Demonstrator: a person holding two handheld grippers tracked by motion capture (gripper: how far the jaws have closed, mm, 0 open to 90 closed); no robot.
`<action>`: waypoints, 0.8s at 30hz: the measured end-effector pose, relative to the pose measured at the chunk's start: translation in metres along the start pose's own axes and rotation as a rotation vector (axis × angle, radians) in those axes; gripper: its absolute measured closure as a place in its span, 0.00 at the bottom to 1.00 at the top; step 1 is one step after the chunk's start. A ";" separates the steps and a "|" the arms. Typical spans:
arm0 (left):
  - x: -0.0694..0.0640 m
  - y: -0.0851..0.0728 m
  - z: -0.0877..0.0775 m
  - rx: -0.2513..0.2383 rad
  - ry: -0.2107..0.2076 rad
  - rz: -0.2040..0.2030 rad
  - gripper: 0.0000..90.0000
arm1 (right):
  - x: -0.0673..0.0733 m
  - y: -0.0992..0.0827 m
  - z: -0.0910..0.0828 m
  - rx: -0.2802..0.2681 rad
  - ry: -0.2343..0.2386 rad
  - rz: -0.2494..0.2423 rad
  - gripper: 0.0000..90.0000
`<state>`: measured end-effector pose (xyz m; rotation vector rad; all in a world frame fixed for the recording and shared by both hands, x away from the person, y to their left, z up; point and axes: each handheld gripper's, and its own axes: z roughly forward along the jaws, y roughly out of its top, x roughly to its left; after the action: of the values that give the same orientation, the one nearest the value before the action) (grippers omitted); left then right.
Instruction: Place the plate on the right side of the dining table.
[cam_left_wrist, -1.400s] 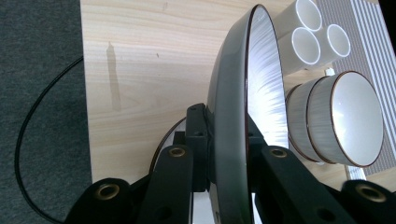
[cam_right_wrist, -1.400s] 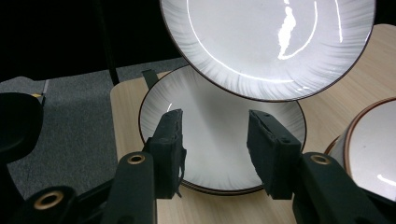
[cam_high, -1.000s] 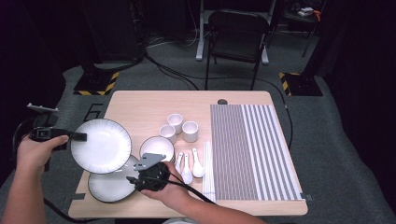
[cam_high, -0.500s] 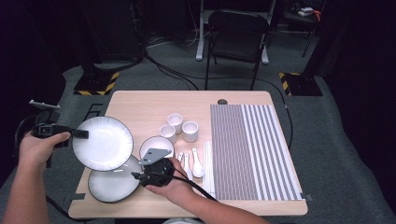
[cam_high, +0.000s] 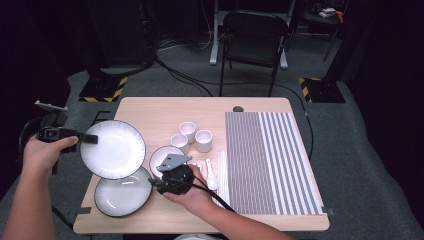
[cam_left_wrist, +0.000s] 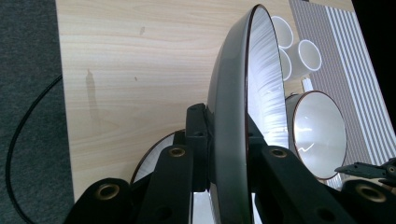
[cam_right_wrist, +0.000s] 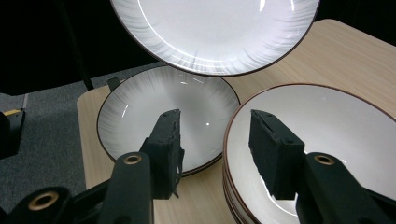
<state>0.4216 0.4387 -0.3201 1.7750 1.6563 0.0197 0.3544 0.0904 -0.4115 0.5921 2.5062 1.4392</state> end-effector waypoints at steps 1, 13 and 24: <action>-0.001 0.001 0.000 0.006 0.000 0.007 0.89 | -0.001 0.000 -0.001 -0.003 -0.003 0.007 0.60; -0.014 0.010 0.001 -0.002 -0.024 0.022 0.89 | -0.018 -0.001 -0.012 -0.008 -0.020 0.049 0.57; -0.029 0.018 0.005 -0.001 -0.034 0.043 0.89 | -0.027 -0.001 -0.017 -0.001 -0.042 0.070 0.55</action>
<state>0.4347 0.4117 -0.3026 1.8006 1.5935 0.0102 0.3725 0.0644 -0.4047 0.7089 2.4754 1.4363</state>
